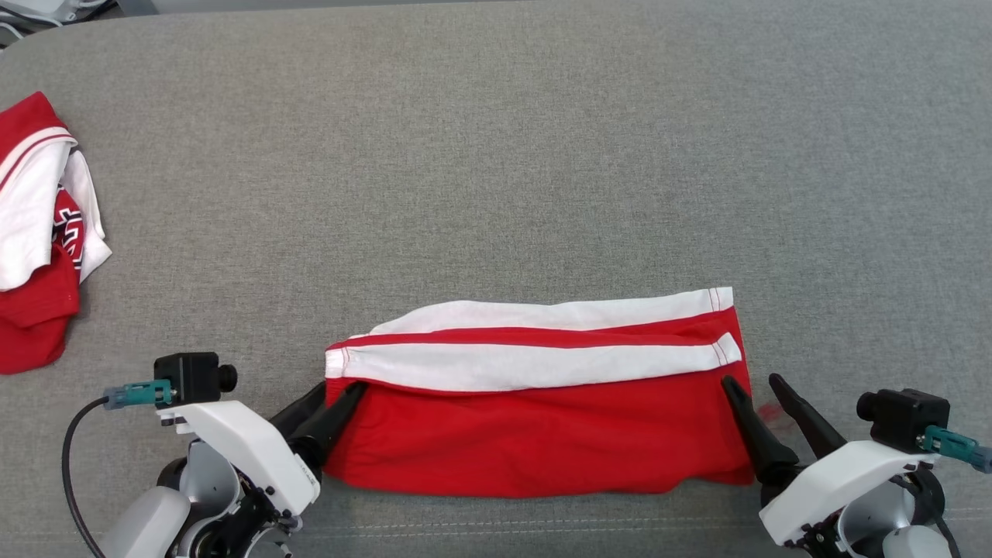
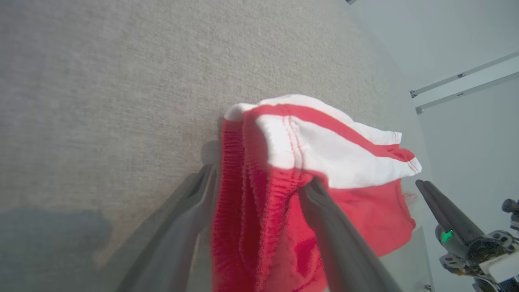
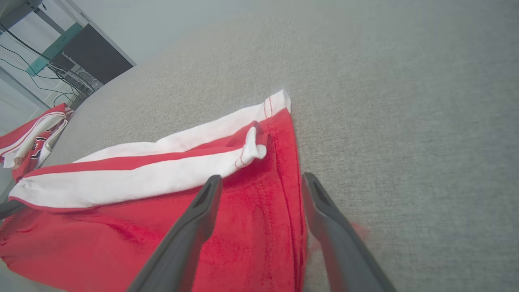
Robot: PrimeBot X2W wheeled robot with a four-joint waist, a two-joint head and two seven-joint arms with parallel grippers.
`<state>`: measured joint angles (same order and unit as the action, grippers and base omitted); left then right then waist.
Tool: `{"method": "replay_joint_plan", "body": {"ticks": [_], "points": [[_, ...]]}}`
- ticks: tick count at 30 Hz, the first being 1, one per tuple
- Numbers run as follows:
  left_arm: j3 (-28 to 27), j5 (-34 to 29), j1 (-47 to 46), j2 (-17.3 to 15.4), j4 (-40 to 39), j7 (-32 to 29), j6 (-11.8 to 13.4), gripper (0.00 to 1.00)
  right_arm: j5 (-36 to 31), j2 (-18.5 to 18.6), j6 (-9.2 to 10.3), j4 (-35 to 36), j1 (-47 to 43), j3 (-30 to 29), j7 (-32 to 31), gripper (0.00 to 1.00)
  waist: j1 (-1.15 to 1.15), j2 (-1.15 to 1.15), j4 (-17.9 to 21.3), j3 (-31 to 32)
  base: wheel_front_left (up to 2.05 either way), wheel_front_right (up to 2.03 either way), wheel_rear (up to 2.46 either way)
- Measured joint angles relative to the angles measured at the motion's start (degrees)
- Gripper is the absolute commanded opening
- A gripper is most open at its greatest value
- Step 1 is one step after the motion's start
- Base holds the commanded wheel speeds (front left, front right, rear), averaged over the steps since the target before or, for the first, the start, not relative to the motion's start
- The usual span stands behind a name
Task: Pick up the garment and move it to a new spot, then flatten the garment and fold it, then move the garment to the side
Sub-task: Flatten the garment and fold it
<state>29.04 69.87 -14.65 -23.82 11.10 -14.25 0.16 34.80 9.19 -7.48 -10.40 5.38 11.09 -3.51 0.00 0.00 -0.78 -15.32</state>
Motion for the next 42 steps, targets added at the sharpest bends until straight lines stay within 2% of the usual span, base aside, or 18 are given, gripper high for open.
{"method": "replay_joint_plan", "body": {"ticks": [4, 7, 11, 15, 23, 28, 33, 42], "points": [[0.0, -4.0, -0.1, -0.8, 0.8, 3.5, 1.2, 1.00, -3.1, -0.3, 0.00, -1.1, 0.1, -1.5, 1.5, 1.00, 0.00, 0.00, -0.2, 0.6, 0.00, 0.00, 0.00], [-0.1, -9.0, -0.3, -1.1, 1.0, 8.2, 3.8, 1.00, -6.4, -0.4, 0.00, -1.4, 0.1, -3.0, 5.0, 1.00, 0.00, 0.00, -0.6, 1.4, 0.00, 0.00, 0.00], [-0.5, -12.3, -0.4, -1.1, 0.4, 12.8, 6.6, 1.00, -10.8, -0.5, 0.00, -2.0, 0.2, -6.1, 9.0, 1.00, 0.00, 0.00, -1.2, 2.7, 0.00, 0.00, 0.00], [-0.3, -14.8, -0.4, -1.3, -0.5, 15.0, 8.1, 1.00, -14.0, -1.0, 0.00, -3.4, 0.3, -7.3, 10.8, 1.00, 0.00, 0.00, -2.0, 4.0, 0.00, 0.00, 0.00], [-1.0, -23.3, 3.3, -2.8, -4.6, 24.9, 15.5, 1.00, -19.1, -1.7, 0.00, -3.0, -0.3, -9.8, 14.2, 1.00, 0.00, 0.00, -2.6, 7.8, 0.00, 0.00, 0.00], [-1.8, -26.3, 9.6, -2.5, -8.4, 27.7, 18.9, 1.00, -21.3, -2.2, 0.00, -1.1, -4.6, -11.2, 14.8, 1.00, 0.00, 0.00, -3.6, 11.1, 0.00, 0.00, 0.00], [-2.9, -29.0, 13.5, -2.2, -9.2, 28.5, 18.8, 1.00, -22.3, -3.1, 0.00, 0.9, -7.4, -11.2, 14.9, 1.00, 0.00, 0.00, -4.6, 13.3, 0.00, 0.00, 0.00], [-8.0, -35.0, 17.7, 0.1, -8.9, 28.5, 14.7, 1.00, -24.3, -4.0, 0.00, 2.2, -11.9, -11.0, 15.9, 1.00, 0.00, 0.00, -4.7, 15.9, 0.00, 0.00, 0.00]]}}
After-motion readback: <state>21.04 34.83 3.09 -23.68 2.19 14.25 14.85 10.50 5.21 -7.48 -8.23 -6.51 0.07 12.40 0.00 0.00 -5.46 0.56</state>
